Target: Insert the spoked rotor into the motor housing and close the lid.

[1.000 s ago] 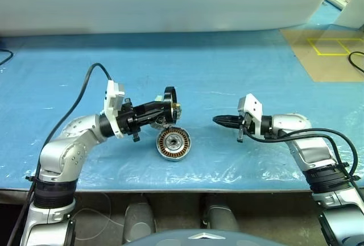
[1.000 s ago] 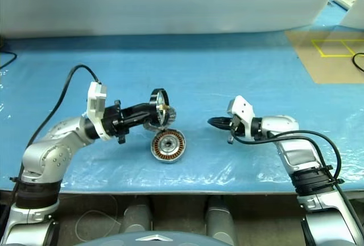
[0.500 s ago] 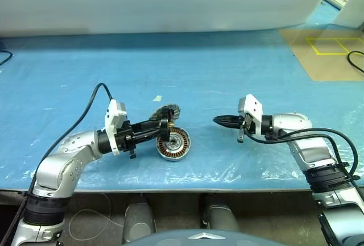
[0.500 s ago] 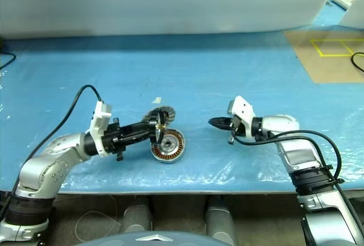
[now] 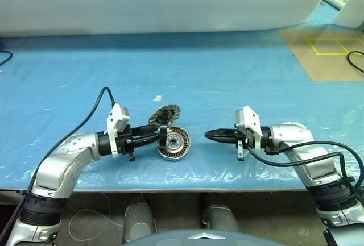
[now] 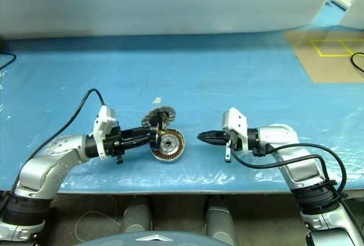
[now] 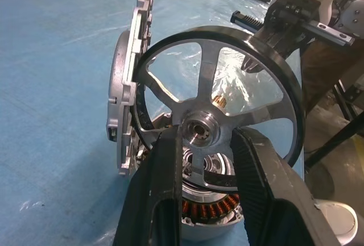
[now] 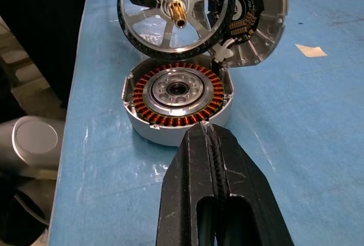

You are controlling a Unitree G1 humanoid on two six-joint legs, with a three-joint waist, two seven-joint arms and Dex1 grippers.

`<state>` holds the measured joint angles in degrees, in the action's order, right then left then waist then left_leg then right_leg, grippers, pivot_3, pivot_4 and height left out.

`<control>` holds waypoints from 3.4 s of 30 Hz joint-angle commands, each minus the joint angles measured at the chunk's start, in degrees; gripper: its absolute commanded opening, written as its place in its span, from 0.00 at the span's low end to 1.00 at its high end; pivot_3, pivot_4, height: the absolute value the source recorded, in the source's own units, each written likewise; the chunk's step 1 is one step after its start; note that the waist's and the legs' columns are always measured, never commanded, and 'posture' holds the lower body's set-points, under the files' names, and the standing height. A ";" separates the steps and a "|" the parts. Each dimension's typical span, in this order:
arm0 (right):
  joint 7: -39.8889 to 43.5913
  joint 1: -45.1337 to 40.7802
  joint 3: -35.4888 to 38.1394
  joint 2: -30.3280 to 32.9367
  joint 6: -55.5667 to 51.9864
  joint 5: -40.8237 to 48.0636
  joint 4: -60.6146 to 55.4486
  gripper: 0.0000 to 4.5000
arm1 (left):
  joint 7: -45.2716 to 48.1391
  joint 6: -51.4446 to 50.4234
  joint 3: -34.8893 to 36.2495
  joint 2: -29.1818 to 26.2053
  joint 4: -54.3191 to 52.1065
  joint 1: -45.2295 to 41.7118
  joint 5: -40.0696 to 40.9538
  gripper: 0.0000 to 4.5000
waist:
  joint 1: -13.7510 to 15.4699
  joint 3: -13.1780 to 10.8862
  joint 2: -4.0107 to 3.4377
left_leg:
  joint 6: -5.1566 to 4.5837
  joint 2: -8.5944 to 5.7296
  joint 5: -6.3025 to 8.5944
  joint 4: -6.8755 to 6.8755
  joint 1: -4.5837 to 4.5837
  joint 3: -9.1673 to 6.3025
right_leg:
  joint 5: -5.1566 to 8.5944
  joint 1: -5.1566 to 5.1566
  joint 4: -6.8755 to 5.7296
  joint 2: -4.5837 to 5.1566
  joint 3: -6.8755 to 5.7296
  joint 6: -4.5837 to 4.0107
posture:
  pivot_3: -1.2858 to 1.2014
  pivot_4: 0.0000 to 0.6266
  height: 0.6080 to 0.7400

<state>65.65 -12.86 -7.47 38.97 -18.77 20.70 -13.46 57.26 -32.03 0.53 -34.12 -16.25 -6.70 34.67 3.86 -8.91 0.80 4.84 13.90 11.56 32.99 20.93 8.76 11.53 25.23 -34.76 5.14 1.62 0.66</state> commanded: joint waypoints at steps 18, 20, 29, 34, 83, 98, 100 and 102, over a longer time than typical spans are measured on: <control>-0.80 -0.90 -0.24 -0.38 1.46 -0.66 -0.70 0.00 | -1.36 -4.23 -0.72 -3.36 -2.61 -2.29 -0.09 0.24 | -0.02 0.02 -0.03 | 0.07 -0.01 -0.04 0.00 -0.05 0.00 | 0.00 -0.05 -0.01 0.00 0.00 0.00 | 0.52 0.24 1.00; -0.87 -0.85 -0.26 -0.38 1.47 -0.69 -0.67 0.00 | -2.73 -6.03 0.20 -3.43 -3.96 -2.56 1.17 0.24 | -0.03 0.02 -0.03 | 0.07 -0.01 -0.04 0.00 -0.05 0.00 | 0.00 -0.04 -0.01 0.00 0.01 0.00 | 0.52 0.24 1.00; -0.75 -1.62 -0.77 -0.83 2.00 -1.37 0.50 0.00 | -4.55 -8.68 -0.07 -5.64 -6.40 -1.24 0.60 0.24 | -0.07 0.02 -0.03 | 0.07 -0.01 -0.04 0.00 -0.05 0.00 | 0.00 -0.04 -0.01 0.00 0.00 0.00 | 0.52 0.24 1.00; -0.75 -1.80 -0.81 -0.91 2.19 -1.44 0.71 0.00 | -4.73 -8.42 -1.13 -6.33 -6.54 -0.98 -0.50 0.24 | -0.05 0.02 -0.03 | 0.07 -0.01 -0.04 0.00 -0.05 0.00 | 0.00 -0.05 -0.01 0.00 0.00 0.00 | 0.52 0.24 1.00; -4.79 -1.18 0.24 -5.95 3.21 -0.17 2.26 0.00 | 1.41 -2.06 -0.43 -4.98 -2.00 -1.63 1.27 0.70 | -0.04 0.03 -0.04 | 0.12 -0.01 -0.07 0.03 -0.05 -0.01 | 0.00 -0.06 -0.03 0.00 0.00 0.00 | 0.52 0.24 1.00; -12.10 -5.91 -1.44 -8.18 3.61 -6.68 8.92 0.00 | -1.53 -0.40 8.53 -3.09 3.37 -9.60 4.15 0.70 | 0.02 0.03 -0.04 | 0.13 -0.03 -0.08 0.06 -0.07 -0.01 | -0.01 -0.07 -0.08 0.00 0.00 0.00 | 0.52 0.24 1.00; -15.16 -7.67 -1.46 -9.30 4.18 -9.26 11.44 0.00 | -2.49 0.41 9.08 -2.46 4.32 -11.31 3.72 0.70 | -0.13 0.03 -0.04 | 0.14 -0.03 -0.08 0.07 -0.07 -0.01 | 0.00 -0.07 -0.08 -0.01 0.01 0.00 | 0.52 0.24 1.00; -17.60 -9.56 -1.19 -10.85 3.47 -10.32 13.27 0.00 | -3.11 1.02 8.92 -2.05 4.91 -12.37 2.97 0.70 | -0.24 0.03 -0.04 | 0.15 -0.03 -0.09 0.07 -0.05 -0.01 | -0.01 -0.05 -0.09 -0.02 0.01 0.00 | 0.52 0.24 1.00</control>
<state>49.83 -20.86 -9.24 28.59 -15.97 11.01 0.14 54.59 -32.42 8.05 -36.01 -11.13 -18.12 37.69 3.62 -8.88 0.76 4.99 13.88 11.47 33.06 20.88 8.75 11.52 25.19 -34.85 5.13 1.63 0.67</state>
